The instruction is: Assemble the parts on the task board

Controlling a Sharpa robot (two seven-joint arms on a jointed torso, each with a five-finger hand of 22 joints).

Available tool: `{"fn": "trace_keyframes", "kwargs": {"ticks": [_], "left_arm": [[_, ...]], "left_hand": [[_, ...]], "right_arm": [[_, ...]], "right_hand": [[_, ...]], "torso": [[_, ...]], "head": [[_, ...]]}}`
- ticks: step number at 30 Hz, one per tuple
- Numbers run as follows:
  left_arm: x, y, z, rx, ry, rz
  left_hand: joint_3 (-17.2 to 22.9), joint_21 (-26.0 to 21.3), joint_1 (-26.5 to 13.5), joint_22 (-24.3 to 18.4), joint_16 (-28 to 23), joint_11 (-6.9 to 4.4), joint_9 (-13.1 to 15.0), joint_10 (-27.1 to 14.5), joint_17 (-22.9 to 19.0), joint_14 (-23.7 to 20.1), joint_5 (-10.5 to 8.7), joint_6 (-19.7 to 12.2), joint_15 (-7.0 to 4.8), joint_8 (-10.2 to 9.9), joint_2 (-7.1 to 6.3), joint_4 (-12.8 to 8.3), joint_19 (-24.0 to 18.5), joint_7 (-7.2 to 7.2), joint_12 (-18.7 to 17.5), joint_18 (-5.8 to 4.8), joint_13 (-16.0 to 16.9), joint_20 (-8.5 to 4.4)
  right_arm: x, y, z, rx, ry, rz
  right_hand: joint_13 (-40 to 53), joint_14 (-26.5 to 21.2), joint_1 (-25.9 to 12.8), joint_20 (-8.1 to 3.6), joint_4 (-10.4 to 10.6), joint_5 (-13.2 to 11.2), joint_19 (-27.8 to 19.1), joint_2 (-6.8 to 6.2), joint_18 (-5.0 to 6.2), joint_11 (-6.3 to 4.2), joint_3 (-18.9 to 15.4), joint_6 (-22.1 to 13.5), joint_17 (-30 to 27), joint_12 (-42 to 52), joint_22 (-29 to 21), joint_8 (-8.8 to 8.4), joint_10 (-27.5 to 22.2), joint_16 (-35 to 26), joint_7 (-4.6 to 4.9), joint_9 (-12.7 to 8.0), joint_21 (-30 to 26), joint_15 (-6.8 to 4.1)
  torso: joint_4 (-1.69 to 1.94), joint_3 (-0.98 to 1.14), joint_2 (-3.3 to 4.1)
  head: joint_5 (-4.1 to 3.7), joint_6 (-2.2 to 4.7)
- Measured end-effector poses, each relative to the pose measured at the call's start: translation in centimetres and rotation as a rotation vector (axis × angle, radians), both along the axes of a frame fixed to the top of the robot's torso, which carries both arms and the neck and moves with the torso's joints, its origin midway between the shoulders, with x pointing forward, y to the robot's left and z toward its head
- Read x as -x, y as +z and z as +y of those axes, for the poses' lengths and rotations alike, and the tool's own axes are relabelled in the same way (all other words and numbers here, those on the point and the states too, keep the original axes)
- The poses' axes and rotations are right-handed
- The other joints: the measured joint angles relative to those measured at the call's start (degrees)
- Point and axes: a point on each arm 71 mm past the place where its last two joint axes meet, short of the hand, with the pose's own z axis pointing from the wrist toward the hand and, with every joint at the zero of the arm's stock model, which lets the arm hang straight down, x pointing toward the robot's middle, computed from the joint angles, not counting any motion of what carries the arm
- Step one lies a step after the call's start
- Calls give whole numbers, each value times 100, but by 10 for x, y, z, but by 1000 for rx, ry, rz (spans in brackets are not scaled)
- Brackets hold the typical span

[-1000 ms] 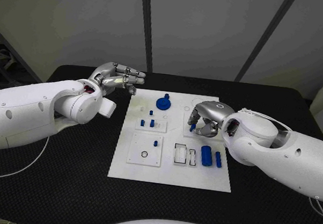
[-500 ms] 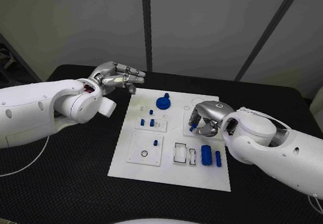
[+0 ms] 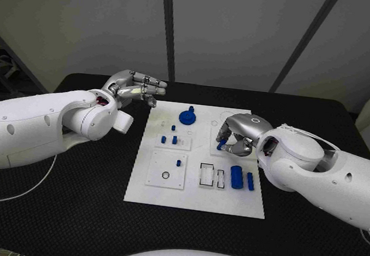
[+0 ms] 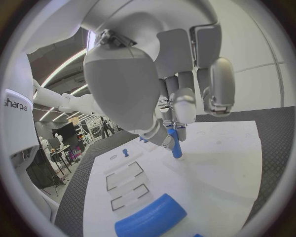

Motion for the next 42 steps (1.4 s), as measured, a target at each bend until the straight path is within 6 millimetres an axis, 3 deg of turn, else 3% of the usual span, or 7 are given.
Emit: {"fn": "trace_keyframes", "kwargs": {"ticks": [7,13,21,25,42], "left_arm": [[-1,0,-1,0,0,0],[-1,-1,-2,1,-1,1],[-1,-1,-5,3,-5,1],[-1,-1,-7,4,-8,1],[-1,-1,-9,6,-12,1]], "left_hand": [[0,0,0,-5,0,0,0,0,0,0,0,0,0,0,0,0,0,0,0,0,0,0],[-16,0,0,-5,0,0,0,0,1,0,0,0,0,0,0,-16,0,0,0,0,0,0],[-16,0,0,-4,0,0,0,0,1,0,0,0,0,0,0,-16,0,0,0,0,0,0],[-16,0,0,-4,1,0,0,0,1,0,0,0,0,0,-1,-16,0,0,0,0,0,0],[-16,-23,0,-3,1,0,0,0,2,0,0,0,0,0,-1,-16,0,0,0,0,0,0]], "right_arm": [[21,14,20,-88,65,-13],[31,19,52,-152,136,-1],[49,8,97,-213,241,49],[53,-2,110,-218,274,73],[50,-29,117,-163,294,134]], "right_hand": [[5,0,8,-12,-17,0,-12,7,0,0,-17,0,5,14,0,-3,0,0,0,1,23,0],[8,-21,8,-21,-36,17,-21,7,0,-1,3,-1,-8,13,0,-4,0,0,0,1,23,-20],[8,-21,16,-20,-58,27,-21,14,1,-1,24,-2,-35,11,0,-15,-1,0,0,0,23,-20],[6,-21,16,-20,-80,27,-21,14,1,-1,46,-2,-36,9,0,-18,-1,0,-1,-2,23,-20],[3,-21,16,-20,-81,50,-21,14,1,-1,46,-5,-61,-25,0,-21,-1,0,-2,1,22,-20]], "torso": [[-1,-1,-5],[2,-9,-4],[13,-10,4],[13,-12,5],[2,-1,9]], "head": [[3,0],[9,-7],[87,-44],[121,-60],[178,-124]]}}
